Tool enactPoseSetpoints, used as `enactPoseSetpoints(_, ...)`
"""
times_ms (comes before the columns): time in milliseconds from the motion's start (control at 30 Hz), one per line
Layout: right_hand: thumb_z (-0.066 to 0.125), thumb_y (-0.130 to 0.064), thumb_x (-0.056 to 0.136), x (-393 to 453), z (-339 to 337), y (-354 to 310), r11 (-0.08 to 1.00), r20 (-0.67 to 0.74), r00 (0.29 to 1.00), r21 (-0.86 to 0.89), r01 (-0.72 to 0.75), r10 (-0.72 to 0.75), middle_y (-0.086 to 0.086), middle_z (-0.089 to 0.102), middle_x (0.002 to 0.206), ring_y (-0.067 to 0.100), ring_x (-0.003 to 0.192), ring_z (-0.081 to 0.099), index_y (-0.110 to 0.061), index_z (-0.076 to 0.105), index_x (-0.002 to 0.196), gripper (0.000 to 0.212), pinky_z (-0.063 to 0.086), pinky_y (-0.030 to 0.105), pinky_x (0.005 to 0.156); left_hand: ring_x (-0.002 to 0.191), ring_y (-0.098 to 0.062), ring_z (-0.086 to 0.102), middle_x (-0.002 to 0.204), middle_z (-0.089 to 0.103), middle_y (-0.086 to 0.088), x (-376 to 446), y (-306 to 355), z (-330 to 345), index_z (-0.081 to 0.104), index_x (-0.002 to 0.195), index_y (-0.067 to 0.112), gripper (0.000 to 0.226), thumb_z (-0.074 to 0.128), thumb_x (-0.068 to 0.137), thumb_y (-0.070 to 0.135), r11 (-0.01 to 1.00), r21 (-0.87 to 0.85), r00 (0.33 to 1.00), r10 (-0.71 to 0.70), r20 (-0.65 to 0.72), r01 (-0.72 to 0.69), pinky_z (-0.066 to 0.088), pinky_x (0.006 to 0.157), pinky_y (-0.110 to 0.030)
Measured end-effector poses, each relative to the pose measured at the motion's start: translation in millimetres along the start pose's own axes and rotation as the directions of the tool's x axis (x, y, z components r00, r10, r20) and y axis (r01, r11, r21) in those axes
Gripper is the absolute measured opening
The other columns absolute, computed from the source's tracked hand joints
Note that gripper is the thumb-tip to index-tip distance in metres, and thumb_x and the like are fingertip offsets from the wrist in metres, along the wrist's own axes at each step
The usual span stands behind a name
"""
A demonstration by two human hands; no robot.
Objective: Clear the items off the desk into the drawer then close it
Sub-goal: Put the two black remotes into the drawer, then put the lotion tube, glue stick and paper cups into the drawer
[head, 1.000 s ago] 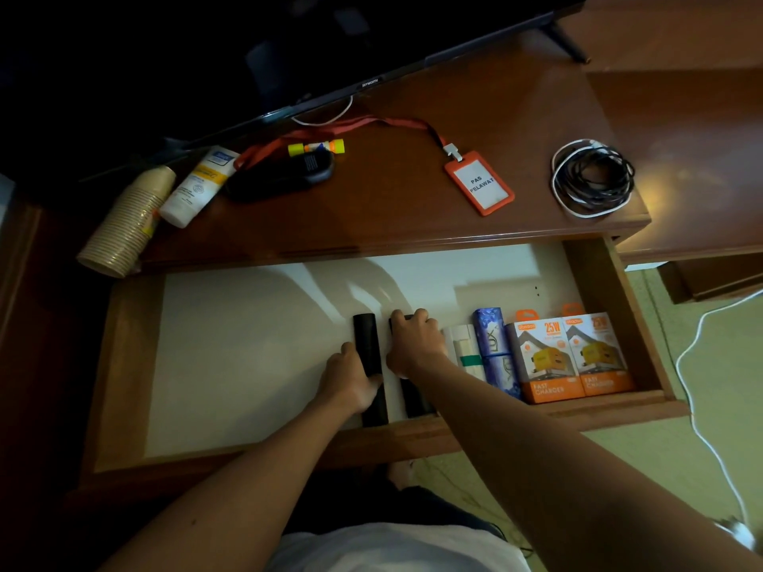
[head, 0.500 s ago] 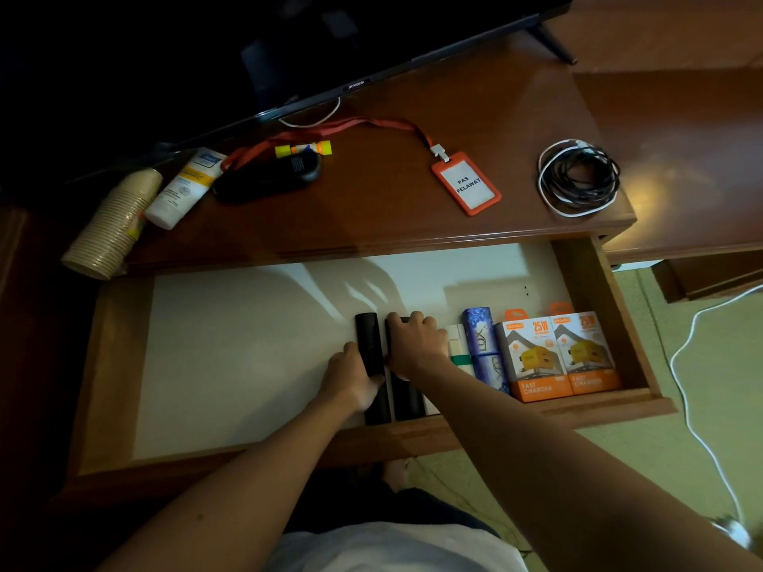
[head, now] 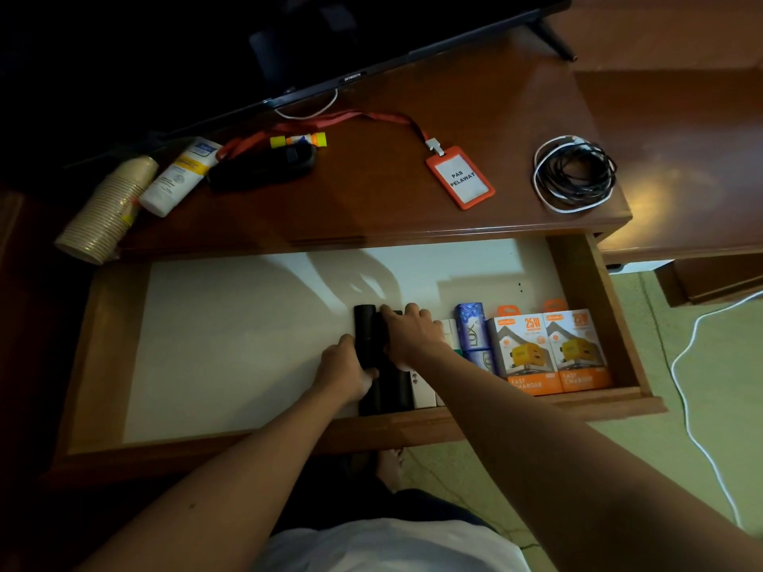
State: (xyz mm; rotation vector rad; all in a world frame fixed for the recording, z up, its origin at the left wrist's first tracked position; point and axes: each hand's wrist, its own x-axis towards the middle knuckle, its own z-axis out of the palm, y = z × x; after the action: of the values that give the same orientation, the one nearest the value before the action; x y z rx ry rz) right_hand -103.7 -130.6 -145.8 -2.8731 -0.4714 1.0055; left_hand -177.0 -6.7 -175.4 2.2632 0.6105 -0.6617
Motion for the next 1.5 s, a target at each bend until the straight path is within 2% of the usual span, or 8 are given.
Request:
enactPoseSetpoints(267,0.074,-0.025,0.087,-6.8,6.8,2.9,0.997,-0.083,0.997,0.081,0.015,-0.008,0.019,0.047,0.138,0.041,0.127,0.045,-0.019,0.026,0.152,0.081,0.041,0.053,0.102,0.108,-0.031,0.063,0.119,0.066,-0.013,-4.6,-1.2,-0.6,0.052,0.128,0.012,0.060,0.082,0.078,0.028,0.999,-0.043,1.000,0.005,-0.028,-0.006,0.053,0.087,-0.036)
enactPoseSetpoints(500,0.068,-0.029,0.091,-12.9,5.3,-4.1,0.991,-0.157,0.987,0.122,0.051,-0.032,0.016,0.045,0.136,0.038,0.125,0.046,-0.018,0.037,0.142,0.061,0.042,0.052,0.100,0.111,-0.031,0.061,0.122,0.064,-0.015,-10.7,-4.2,-13.2,0.050,0.135,0.007,0.062,0.076,0.085,0.032,1.000,-0.029,1.000,0.009,-0.024,-0.010,0.050,0.091,-0.036)
enactPoseSetpoints(767,0.051,-0.031,0.100,-6.0,-30.6,-70.0,0.927,-0.363,0.924,0.294,0.233,-0.117,0.009,0.052,0.138,0.030,0.122,0.052,-0.017,0.047,0.141,0.043,0.047,0.047,0.100,0.105,-0.023,0.061,0.125,0.062,-0.010,-12.1,-20.7,-89.2,0.051,0.138,0.011,0.051,0.067,0.092,0.028,0.999,-0.039,0.966,0.013,-0.260,-0.024,0.052,0.089,-0.035)
enactPoseSetpoints(1000,0.055,-0.029,0.095,18.9,-79.7,-146.3,0.840,-0.574,0.800,0.337,0.424,-0.173,0.009,0.058,0.111,0.033,0.096,0.059,-0.014,0.059,0.113,0.024,0.053,0.046,0.078,0.101,-0.024,0.062,0.112,0.065,-0.002,6.6,-27.2,-182.1,0.063,0.117,0.020,0.029,0.066,0.089,0.025,0.996,-0.006,0.857,0.071,-0.510,-0.086,0.051,0.083,-0.034)
enactPoseSetpoints(1133,0.055,-0.025,0.093,37.7,-107.3,-179.3,0.845,-0.570,0.800,0.320,0.428,-0.190,0.012,0.052,0.120,0.038,0.104,0.055,-0.014,0.055,0.124,0.033,0.051,0.050,0.083,0.102,-0.024,0.061,0.110,0.064,-0.002,20.6,-30.3,-226.4,0.065,0.114,0.018,0.029,0.066,0.085,0.019,0.991,-0.004,0.795,0.106,-0.597,-0.135,0.050,0.081,-0.035)
enactPoseSetpoints(1233,0.058,-0.028,0.093,56.9,-123.1,-195.6,0.887,-0.558,0.799,0.223,0.403,-0.223,0.008,0.046,0.135,0.037,0.114,0.050,-0.019,0.048,0.135,0.044,0.048,0.051,0.090,0.110,-0.028,0.058,0.116,0.065,-0.005,30.7,-32.1,-253.0,0.064,0.116,0.017,0.032,0.063,0.085,0.018,0.984,0.094,0.747,0.175,-0.641,-0.150,0.049,0.085,-0.040)
enactPoseSetpoints(1367,0.067,-0.042,0.087,83.4,-138.1,-211.2,0.946,-0.539,0.803,0.035,0.323,-0.255,0.004,0.033,0.155,0.037,0.131,0.037,-0.024,0.032,0.150,0.074,0.037,0.054,0.100,0.108,-0.038,0.054,0.121,0.062,-0.014,44.7,-30.2,-283.6,0.064,0.119,0.011,0.036,0.063,0.084,0.018,0.916,0.373,0.672,0.369,-0.642,-0.146,0.048,0.083,-0.047)
enactPoseSetpoints(1500,0.045,-0.044,0.099,100.1,-144.1,-220.9,0.964,-0.502,0.825,-0.076,0.256,-0.259,0.000,0.020,0.165,0.036,0.139,0.024,-0.026,0.017,0.158,0.068,0.026,0.056,0.105,0.113,-0.039,0.051,0.125,0.059,-0.016,62.1,-25.3,-301.7,0.057,0.129,0.008,0.052,0.065,0.081,0.025,0.835,0.547,0.710,0.420,-0.565,-0.058,0.042,0.089,-0.048)
